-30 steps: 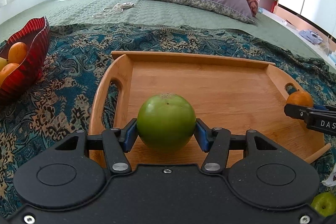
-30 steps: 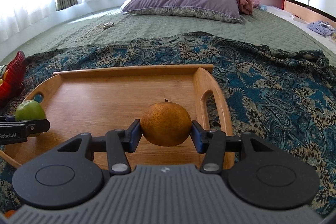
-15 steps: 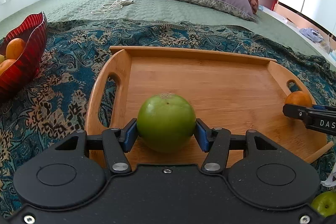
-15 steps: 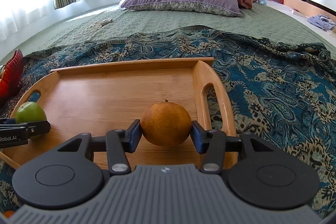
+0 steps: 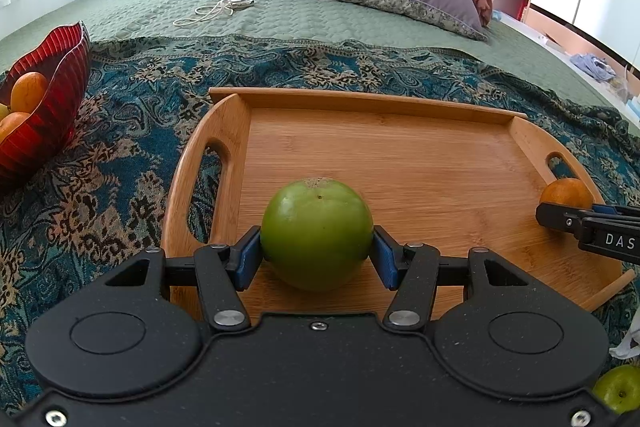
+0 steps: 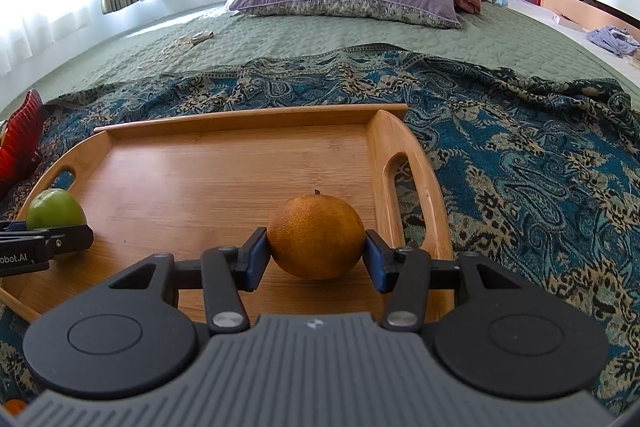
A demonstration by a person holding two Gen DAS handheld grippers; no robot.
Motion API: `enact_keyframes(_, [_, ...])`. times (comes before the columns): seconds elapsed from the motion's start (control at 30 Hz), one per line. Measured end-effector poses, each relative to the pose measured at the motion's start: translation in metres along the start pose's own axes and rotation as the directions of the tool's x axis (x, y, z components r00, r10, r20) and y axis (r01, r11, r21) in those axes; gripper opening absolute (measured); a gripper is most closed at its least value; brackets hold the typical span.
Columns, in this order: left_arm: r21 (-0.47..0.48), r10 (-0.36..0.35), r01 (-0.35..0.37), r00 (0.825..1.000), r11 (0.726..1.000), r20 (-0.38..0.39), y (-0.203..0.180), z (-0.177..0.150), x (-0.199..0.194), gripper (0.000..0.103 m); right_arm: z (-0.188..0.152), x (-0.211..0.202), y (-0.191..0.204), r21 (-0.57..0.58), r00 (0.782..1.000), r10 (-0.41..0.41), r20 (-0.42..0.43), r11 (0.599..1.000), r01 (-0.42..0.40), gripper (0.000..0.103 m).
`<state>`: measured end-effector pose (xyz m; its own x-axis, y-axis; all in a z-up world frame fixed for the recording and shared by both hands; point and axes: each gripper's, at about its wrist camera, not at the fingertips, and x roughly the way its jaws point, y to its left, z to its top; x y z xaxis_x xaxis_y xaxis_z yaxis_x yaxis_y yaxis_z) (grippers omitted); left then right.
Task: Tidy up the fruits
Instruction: 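Carry the green apple and orange over the wooden tray with both tools, then open both tools to release the apple and orange onto the tray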
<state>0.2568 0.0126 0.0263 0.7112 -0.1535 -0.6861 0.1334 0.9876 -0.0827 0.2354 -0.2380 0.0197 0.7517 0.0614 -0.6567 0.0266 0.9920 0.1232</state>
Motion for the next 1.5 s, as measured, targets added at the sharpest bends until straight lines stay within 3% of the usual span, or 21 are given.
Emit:
enact_keyframes(0.2, [0.01,0.008,-0.008,1.0,1.0,0.014,0.0,0.0,-0.006,0.055,0.001,-0.007,0.0,-0.001,1.0,0.023,0.022,1.0,-0.023,0.07])
enact_keyframes(0.27, [0.019,0.003,-0.004,1.0,1.0,0.024,0.0,0.0,-0.011,0.059,0.002,-0.01,0.001,-0.012,0.999,0.029,0.024,1.0,-0.029,0.071])
enact_keyframes(0.33, [0.017,0.003,-0.004,1.0,1.0,0.027,0.0,0.001,-0.015,0.07,0.003,-0.013,0.002,-0.019,0.999,0.031,0.025,0.999,-0.031,0.073])
enact_keyframes(0.7, [0.047,-0.006,0.004,0.999,0.999,0.051,-0.001,-0.011,-0.042,0.084,-0.009,-0.035,0.001,-0.051,0.998,0.049,0.043,0.998,-0.047,0.086])
enact_keyframes(1.5, [0.093,-0.056,0.046,0.993,0.995,0.107,-0.013,-0.065,-0.104,0.095,-0.054,-0.097,-0.001,-0.111,0.982,0.136,0.131,0.986,-0.122,0.102])
